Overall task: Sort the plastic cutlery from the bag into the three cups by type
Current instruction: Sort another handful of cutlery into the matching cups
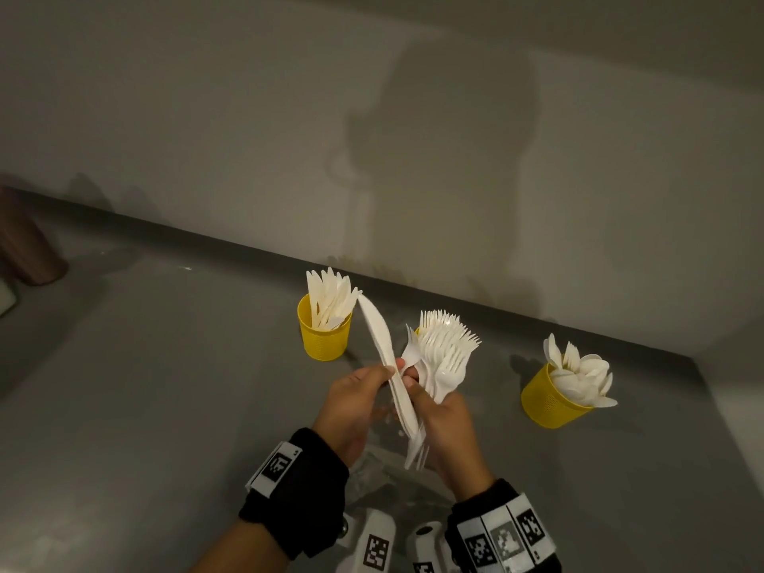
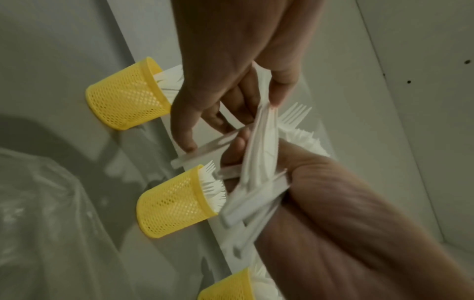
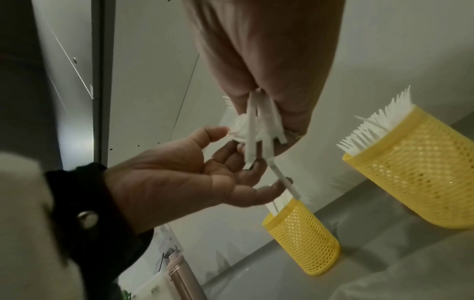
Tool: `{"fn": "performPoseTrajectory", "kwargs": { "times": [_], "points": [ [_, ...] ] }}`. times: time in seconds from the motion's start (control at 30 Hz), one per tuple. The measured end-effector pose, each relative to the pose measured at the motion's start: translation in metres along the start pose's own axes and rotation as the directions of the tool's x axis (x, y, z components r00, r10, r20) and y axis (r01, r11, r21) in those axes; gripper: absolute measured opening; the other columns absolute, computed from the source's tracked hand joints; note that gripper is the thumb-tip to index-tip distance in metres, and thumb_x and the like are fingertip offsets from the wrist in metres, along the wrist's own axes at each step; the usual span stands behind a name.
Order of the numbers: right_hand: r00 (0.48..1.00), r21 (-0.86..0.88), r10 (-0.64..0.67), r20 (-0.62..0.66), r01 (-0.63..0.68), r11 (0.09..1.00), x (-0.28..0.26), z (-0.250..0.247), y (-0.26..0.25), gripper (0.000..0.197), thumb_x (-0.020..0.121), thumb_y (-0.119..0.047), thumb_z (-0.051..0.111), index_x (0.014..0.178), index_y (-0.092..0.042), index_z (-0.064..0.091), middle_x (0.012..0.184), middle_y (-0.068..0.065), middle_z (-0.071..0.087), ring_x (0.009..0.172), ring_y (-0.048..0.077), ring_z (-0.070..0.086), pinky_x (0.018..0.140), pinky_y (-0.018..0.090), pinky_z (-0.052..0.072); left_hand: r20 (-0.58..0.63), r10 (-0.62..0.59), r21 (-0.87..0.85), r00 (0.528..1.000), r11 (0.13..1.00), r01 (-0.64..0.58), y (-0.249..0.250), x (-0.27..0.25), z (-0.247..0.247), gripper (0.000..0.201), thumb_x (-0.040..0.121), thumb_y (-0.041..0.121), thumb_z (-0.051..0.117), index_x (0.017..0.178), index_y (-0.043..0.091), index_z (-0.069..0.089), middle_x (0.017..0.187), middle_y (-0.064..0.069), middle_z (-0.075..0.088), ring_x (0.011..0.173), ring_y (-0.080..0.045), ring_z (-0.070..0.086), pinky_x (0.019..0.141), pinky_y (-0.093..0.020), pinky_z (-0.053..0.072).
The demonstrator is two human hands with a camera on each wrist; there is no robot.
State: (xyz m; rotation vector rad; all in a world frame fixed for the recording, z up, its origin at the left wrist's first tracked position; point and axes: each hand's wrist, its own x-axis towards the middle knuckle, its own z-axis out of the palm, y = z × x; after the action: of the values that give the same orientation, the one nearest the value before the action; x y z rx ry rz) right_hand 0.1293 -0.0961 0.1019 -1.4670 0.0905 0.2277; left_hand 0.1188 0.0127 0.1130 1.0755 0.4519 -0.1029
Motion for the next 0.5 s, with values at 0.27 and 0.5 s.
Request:
{"fn": "performPoseTrajectory", "kwargs": {
  "times": [0.27,0.5],
  "points": [
    [0.999,-0.016,0.011,0.041,-0.01,1.0,0.022,0.005,0.002,0.018,0.086,-0.021,0.06,0.091,-0.006,0.068,0.068,0.017,0.061,0.058,0.027,0.056,0.057,0.034,0.047,0.051,0.003,0.086,0.999,0.996,-0.008,0.02,0.012,-0.005,0.03,0.089,0.007,0.047,0.072,0.012,0.071,0.067,0.0,0.073,0.07,-0.014,0.067,0.071,-0.033,0.055],
    [0.999,0.071,0.054,-0.007,-0.053,0.996,0.042,-0.011,0.018,0.018,0.091,-0.019,0.051,0.082,-0.005,0.056,0.043,-0.005,0.053,0.04,0.007,0.049,0.043,0.021,0.042,-0.092,0.235,-0.008,0.968,0.971,-0.237,0.077,0.046,-0.03,0.018,0.09,0.011,0.047,0.099,0.011,0.063,0.078,0.008,0.07,0.066,0.002,0.064,0.058,-0.013,0.052]
  ]
}}
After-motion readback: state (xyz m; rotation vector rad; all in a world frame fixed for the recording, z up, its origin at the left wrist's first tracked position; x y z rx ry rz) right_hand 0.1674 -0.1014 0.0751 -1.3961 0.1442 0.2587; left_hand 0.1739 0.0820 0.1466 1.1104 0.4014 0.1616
